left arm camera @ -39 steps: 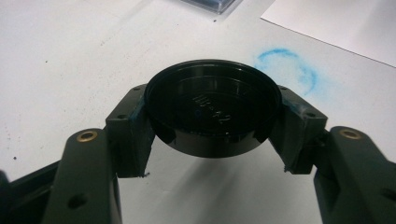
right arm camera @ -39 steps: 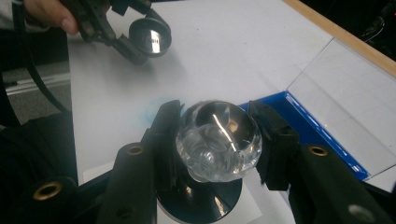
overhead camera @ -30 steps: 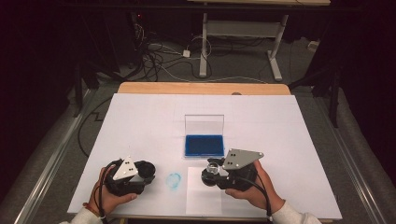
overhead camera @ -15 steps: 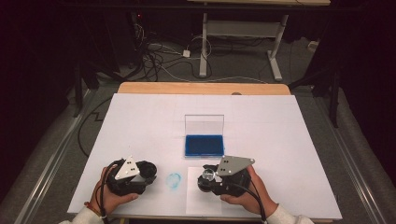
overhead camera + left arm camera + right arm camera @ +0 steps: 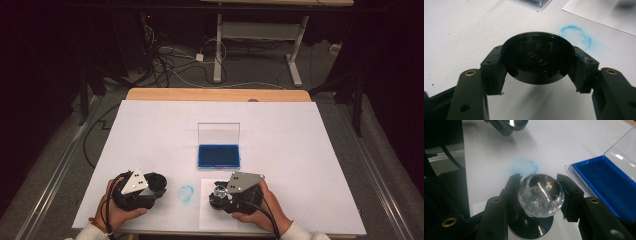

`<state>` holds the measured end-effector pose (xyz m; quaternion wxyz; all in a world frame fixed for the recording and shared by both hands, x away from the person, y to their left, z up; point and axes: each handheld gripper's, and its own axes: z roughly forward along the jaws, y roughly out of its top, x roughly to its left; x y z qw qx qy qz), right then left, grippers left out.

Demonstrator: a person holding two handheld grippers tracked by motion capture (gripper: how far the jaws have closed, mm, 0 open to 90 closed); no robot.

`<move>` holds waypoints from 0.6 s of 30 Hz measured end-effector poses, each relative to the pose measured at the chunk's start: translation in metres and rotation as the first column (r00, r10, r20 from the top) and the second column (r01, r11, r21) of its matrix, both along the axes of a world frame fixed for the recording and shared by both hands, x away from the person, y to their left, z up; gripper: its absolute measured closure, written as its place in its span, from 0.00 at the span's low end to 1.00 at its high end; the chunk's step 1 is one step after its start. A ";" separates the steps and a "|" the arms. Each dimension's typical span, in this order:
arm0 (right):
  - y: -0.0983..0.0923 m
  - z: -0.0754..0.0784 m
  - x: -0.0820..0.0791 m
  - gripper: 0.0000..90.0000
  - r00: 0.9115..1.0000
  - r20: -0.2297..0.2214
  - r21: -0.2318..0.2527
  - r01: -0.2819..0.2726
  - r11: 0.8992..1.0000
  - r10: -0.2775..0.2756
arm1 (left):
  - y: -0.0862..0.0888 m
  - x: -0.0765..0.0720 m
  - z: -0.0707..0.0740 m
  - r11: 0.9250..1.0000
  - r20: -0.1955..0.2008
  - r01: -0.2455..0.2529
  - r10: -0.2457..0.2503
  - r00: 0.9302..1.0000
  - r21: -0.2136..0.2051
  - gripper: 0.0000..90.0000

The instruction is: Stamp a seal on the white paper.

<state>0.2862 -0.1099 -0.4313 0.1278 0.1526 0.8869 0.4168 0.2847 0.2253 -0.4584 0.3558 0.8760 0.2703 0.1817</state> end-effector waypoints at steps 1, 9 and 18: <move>0.001 -0.002 0.000 0.63 1.000 0.000 -0.004 0.002 1.000 -0.002 | 0.000 0.000 0.000 1.000 0.000 0.001 -0.001 1.000 0.003 0.41; 0.004 -0.007 0.000 0.63 1.000 -0.003 -0.025 0.007 1.000 -0.007 | -0.001 0.000 0.000 1.000 -0.003 0.002 -0.002 1.000 0.005 0.41; 0.004 -0.010 0.001 0.63 1.000 -0.001 -0.036 0.010 0.999 -0.010 | 0.000 0.000 0.000 1.000 -0.003 0.003 -0.003 1.000 0.006 0.41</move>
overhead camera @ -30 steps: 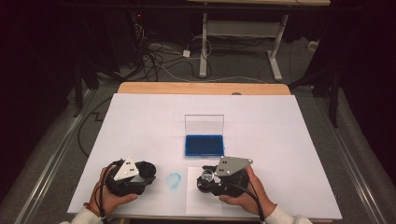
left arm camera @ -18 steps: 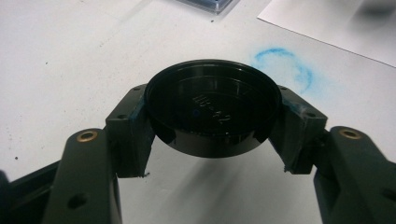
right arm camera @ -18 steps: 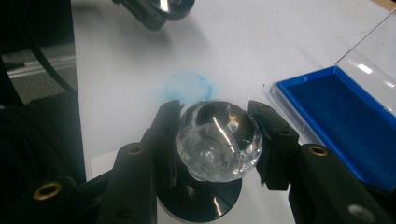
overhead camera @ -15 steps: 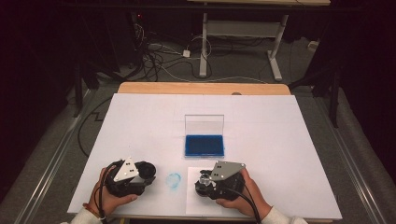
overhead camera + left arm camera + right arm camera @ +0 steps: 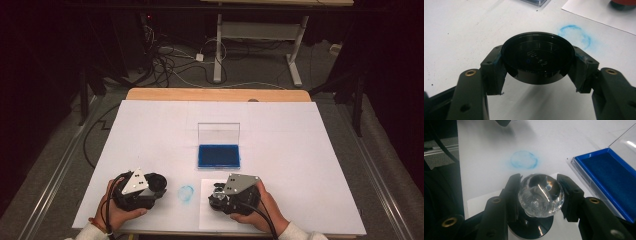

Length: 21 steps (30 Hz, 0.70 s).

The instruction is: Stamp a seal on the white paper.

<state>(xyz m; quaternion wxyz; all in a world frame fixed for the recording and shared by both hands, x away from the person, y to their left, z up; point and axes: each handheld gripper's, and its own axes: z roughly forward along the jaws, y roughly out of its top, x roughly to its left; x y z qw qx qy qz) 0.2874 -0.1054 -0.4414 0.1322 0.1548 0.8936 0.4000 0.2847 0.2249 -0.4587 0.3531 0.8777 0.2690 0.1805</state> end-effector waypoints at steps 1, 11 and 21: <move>0.000 0.000 0.000 0.63 1.000 0.002 -0.003 0.000 1.000 0.001 | 0.000 0.000 0.000 1.000 -0.001 0.001 -0.001 1.000 0.000 0.41; 0.002 -0.005 0.001 0.63 1.000 -0.001 -0.026 -0.002 1.000 0.002 | 0.000 0.000 0.000 1.000 -0.003 0.000 0.000 1.000 0.000 0.41; 0.004 -0.010 -0.002 0.63 1.000 0.002 -0.051 0.001 0.999 -0.001 | -0.001 0.000 -0.001 1.000 -0.007 0.001 -0.001 1.000 0.005 0.41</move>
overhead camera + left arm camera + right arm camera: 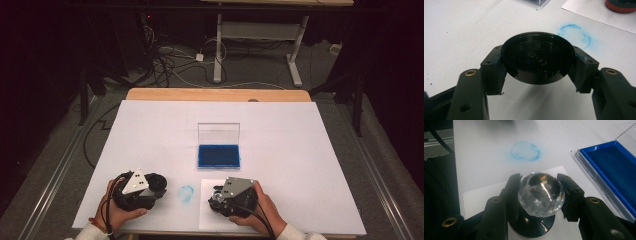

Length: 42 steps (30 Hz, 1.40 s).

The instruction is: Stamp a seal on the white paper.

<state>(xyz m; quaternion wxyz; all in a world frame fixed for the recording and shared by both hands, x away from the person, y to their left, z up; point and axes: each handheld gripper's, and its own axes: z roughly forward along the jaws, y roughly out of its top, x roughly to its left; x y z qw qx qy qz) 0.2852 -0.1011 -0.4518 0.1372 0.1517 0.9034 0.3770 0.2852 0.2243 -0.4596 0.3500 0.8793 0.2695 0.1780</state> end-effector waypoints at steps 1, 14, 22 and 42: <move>0.000 0.000 0.000 0.63 1.000 -0.003 -0.003 0.004 1.000 -0.004 | 0.000 0.000 0.000 1.000 0.000 0.000 0.000 1.000 -0.001 0.41; -0.003 -0.001 -0.001 0.63 1.000 -0.002 0.001 0.004 1.000 -0.004 | 0.000 -0.001 0.000 1.000 -0.004 0.001 -0.001 1.000 -0.003 0.41; -0.001 0.000 -0.002 0.63 1.000 0.000 -0.011 0.000 1.000 0.000 | -0.001 0.000 -0.001 1.000 -0.006 0.001 -0.001 1.000 -0.002 0.41; 0.000 0.000 -0.002 0.63 1.000 0.001 -0.023 -0.009 1.000 0.009 | -0.003 0.001 -0.001 1.000 -0.012 0.008 -0.008 1.000 0.004 0.41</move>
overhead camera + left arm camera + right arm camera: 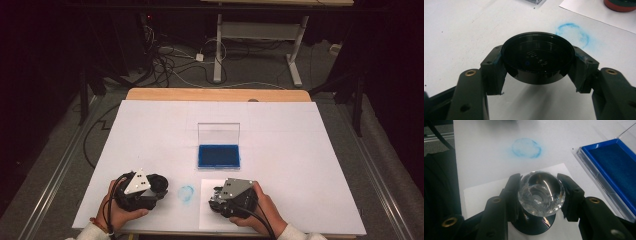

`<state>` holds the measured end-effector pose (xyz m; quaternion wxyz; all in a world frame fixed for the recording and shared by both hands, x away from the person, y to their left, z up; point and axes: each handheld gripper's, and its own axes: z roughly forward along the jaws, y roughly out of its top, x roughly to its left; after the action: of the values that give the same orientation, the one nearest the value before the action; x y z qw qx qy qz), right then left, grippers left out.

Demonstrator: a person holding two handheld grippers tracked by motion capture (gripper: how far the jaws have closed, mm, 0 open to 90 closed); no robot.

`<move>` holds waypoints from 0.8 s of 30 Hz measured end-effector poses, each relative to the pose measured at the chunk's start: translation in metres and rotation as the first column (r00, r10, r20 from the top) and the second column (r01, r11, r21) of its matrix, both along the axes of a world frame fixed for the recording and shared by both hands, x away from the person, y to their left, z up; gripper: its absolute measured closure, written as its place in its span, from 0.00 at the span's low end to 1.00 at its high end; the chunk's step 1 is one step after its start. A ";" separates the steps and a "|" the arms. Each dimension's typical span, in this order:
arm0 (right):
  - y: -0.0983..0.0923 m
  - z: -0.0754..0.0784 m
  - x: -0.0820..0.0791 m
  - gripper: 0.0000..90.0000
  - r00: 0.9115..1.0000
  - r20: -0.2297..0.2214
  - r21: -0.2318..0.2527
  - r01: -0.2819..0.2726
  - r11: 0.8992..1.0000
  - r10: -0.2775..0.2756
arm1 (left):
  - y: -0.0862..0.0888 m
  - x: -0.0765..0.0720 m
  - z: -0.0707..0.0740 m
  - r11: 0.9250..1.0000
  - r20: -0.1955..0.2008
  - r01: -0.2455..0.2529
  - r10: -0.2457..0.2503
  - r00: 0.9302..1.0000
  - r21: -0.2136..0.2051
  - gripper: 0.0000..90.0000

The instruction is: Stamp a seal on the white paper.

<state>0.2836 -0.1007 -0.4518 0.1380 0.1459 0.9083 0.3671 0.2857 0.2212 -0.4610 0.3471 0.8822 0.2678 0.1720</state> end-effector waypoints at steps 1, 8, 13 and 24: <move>0.000 0.000 0.000 0.63 1.000 0.002 -0.002 -0.003 1.000 0.003 | 0.000 0.000 0.000 1.000 0.000 0.000 0.000 1.000 0.001 0.41; 0.001 0.000 0.000 0.63 1.000 0.003 -0.004 0.004 1.000 -0.004 | 0.000 0.000 0.000 1.000 0.000 0.000 0.000 1.000 0.000 0.41; 0.000 0.000 0.000 0.63 1.000 -0.004 -0.002 0.007 1.000 -0.007 | 0.000 0.000 0.000 1.000 0.001 0.000 0.000 1.000 -0.001 0.41; -0.016 0.022 0.007 0.63 1.000 -0.017 0.098 0.028 0.995 -0.026 | 0.002 0.001 0.001 1.000 0.003 -0.010 0.010 1.000 -0.009 0.41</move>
<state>0.2910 -0.1166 -0.4294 0.1284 0.1675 0.8882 0.4081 0.2865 0.2231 -0.4599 0.3506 0.8789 0.2724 0.1740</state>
